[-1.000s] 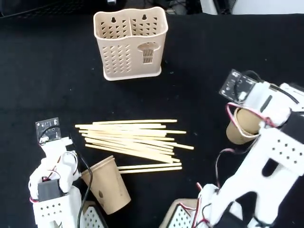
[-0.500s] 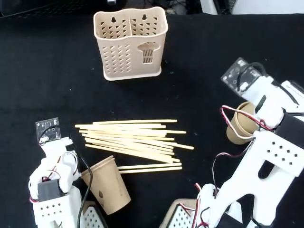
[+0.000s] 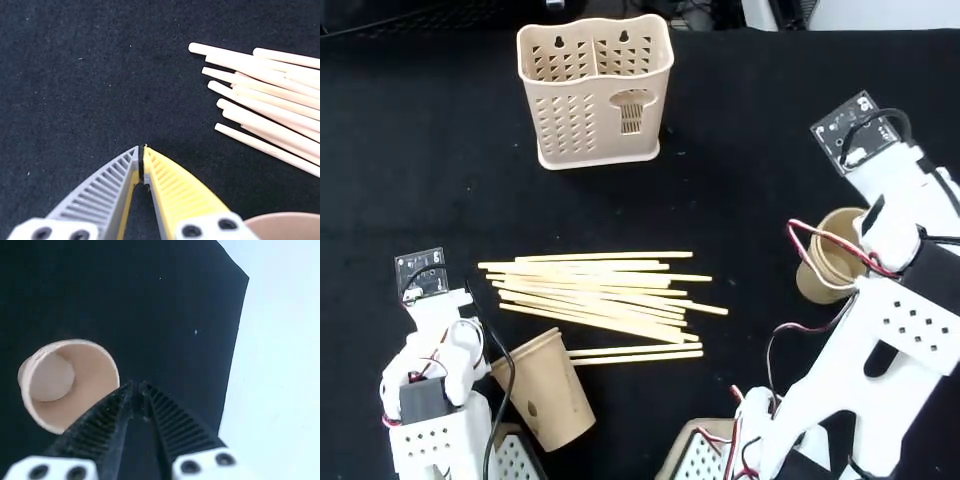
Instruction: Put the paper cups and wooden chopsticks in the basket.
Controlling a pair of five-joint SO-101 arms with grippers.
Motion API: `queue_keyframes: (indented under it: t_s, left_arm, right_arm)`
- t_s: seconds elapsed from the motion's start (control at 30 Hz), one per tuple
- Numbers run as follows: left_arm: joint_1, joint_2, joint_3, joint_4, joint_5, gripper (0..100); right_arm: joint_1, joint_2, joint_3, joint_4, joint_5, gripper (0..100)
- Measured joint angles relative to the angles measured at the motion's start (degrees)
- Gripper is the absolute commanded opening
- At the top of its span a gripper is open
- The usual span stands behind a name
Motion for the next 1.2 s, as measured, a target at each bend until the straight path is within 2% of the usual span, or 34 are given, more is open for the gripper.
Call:
queue_keyframes:
  t_s: [0.33, 0.53, 0.67, 0.8, 1.0, 1.2]
  left_arm:
    - [0.0, 0.0, 0.0, 0.0, 0.0, 3]
    - [0.0, 0.0, 0.0, 0.0, 0.0, 3]
    - [0.0, 0.0, 0.0, 0.0, 0.0, 3]
    - [0.0, 0.0, 0.0, 0.0, 0.0, 3]
    - [0.0, 0.0, 0.0, 0.0, 0.0, 3]
    - [0.0, 0.0, 0.0, 0.0, 0.0, 3]
  right_arm:
    - [0.0, 0.0, 15.9, -2.1, -1.1, 1.2]
    - [-0.5, -0.4, 19.0, -6.9, -10.9, 1.2]
    - [-4.5, -5.8, 17.1, -7.0, -18.0, 1.3]
    - [-11.9, -14.8, 12.2, -1.2, -24.0, 1.4]
    - [-29.5, -22.9, 11.3, 14.2, -27.6, 1.5]
    - [-49.4, -23.5, 21.8, 14.9, -33.0, 1.5]
